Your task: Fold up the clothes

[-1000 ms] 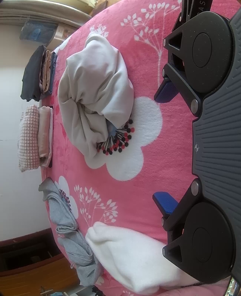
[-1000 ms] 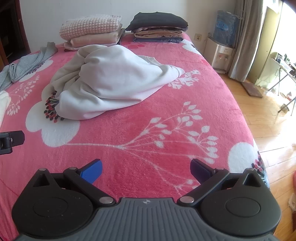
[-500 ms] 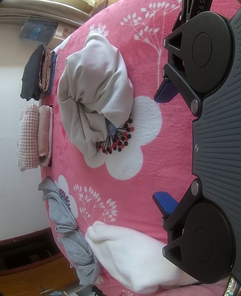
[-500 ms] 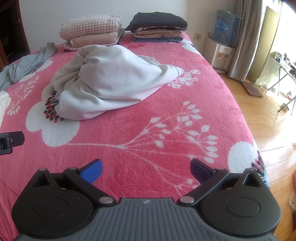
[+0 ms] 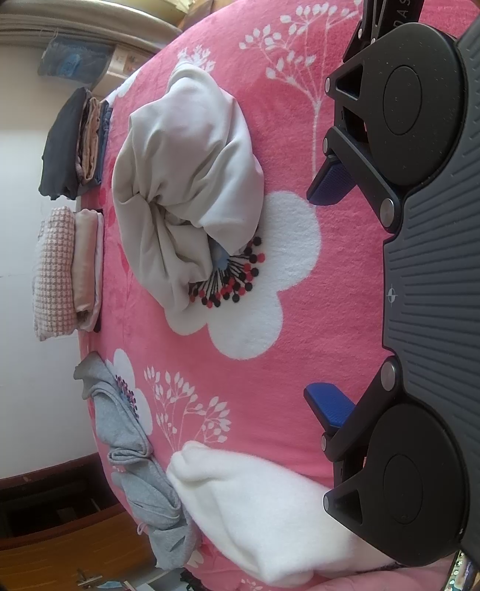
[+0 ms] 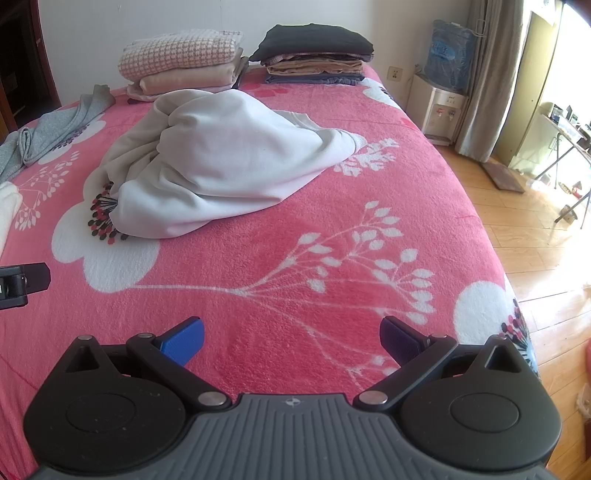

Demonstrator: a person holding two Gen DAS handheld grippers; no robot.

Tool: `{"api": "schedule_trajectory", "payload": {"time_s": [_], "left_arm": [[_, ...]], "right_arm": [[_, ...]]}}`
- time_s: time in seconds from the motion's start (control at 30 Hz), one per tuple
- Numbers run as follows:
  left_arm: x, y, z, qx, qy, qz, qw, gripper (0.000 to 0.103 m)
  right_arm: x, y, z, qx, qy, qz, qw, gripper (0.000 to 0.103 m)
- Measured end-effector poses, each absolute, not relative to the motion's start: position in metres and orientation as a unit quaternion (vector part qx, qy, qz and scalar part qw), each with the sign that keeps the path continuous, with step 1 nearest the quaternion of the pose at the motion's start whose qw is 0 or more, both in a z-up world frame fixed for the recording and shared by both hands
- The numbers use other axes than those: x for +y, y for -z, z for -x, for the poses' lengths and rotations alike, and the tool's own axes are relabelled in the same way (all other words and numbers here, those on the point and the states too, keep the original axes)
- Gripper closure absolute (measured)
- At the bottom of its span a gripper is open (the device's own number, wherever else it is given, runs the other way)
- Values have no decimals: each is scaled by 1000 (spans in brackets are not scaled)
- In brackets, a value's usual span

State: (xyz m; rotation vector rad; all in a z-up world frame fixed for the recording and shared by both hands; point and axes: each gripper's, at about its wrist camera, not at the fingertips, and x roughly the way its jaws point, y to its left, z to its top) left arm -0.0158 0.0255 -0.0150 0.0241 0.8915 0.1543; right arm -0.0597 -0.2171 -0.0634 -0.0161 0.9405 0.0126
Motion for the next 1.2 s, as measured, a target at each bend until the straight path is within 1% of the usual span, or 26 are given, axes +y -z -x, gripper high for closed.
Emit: {"api": "schedule_trajectory", "payload": {"time_s": [0.8,1.2], "left_arm": [[22,19,13,430,-74,-17,900,0],[19,33,5,429,-68,-9,901,0]], "right_arm": [[-220,66,58,455,-4,4,890,0],[-224,73,52,457,-3,0,890,0]]}}
